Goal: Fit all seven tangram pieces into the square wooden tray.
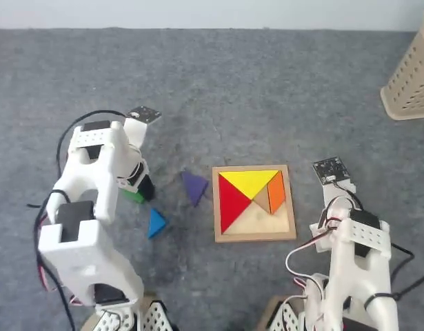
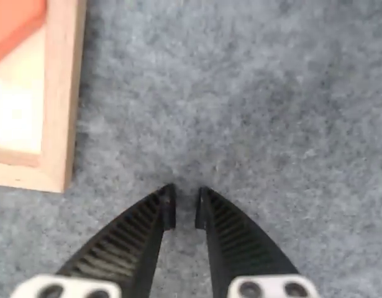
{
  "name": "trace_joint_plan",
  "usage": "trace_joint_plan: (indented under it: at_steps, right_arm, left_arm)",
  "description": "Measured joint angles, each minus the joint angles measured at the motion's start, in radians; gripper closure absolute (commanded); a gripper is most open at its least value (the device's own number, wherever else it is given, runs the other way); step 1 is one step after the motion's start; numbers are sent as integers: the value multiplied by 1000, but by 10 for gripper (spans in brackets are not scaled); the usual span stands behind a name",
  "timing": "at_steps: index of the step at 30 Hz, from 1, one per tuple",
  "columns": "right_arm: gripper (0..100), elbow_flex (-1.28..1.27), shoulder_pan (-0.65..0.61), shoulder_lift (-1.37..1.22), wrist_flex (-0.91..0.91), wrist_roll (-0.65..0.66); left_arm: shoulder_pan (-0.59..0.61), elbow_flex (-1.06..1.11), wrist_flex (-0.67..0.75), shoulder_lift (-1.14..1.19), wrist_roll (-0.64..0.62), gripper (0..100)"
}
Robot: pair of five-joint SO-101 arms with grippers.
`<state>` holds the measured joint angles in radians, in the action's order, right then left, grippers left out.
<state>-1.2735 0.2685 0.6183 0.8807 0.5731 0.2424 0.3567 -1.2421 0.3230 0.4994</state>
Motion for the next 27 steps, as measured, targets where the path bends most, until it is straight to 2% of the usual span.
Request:
trace_joint_plan:
  at_steps: [7,15,20,27]
  right_arm:
    - [907,0,0,0,0,0]
    - [907,0,0,0,0,0]
    - [907,0,0,0,0,0]
    - [907,0,0,0,0,0]
  left_arm:
    - [-11,0,-14,-129,-8,937]
    - [-196,109,-110,-425,-57,934]
    - [-209,133,-114,-491,-81,931]
    - [-186,133,-100,-448,-84,807]
